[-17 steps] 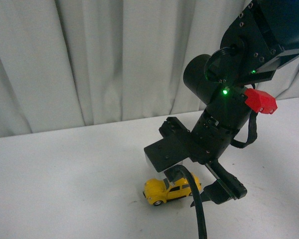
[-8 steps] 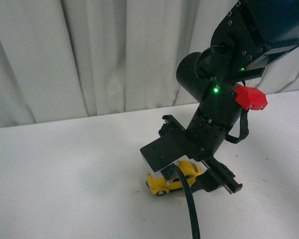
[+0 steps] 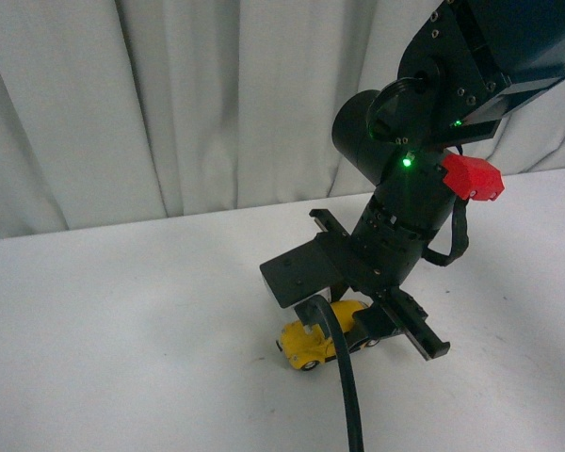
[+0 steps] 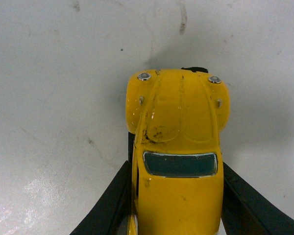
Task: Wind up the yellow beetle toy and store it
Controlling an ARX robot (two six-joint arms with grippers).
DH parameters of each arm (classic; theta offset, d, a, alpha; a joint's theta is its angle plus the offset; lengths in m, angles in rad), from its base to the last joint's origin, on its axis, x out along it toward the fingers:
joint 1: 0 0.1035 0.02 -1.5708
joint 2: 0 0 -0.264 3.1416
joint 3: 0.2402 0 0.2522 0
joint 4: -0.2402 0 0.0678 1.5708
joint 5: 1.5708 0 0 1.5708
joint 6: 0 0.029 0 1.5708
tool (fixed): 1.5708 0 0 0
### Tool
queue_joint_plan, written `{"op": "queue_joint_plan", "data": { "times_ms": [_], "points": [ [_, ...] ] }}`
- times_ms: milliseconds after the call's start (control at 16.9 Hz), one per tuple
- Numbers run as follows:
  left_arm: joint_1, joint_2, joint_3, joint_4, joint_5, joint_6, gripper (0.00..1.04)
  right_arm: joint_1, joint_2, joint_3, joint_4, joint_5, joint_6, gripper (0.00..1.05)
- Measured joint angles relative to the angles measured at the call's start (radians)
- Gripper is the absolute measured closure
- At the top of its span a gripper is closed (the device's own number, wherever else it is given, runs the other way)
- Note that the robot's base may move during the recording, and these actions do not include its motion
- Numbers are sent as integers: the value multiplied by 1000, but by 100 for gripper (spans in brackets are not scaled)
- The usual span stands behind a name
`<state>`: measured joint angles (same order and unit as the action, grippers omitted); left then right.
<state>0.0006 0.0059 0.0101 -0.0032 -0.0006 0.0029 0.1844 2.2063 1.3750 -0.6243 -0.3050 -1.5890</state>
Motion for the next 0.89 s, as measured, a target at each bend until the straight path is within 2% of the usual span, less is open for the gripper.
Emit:
{"op": "queue_joint_plan", "data": {
  "times_ms": [177,355,887],
  "points": [
    [0,0,0,0,0,0,7,0,3,0,5,-13,102,63],
    [0,0,0,0,0,0,7,-1,3,0,6,-14,129,63],
    [0,0,0,0,0,0,7,-35,12,-1,13,-51,78,63]
  ]
}}
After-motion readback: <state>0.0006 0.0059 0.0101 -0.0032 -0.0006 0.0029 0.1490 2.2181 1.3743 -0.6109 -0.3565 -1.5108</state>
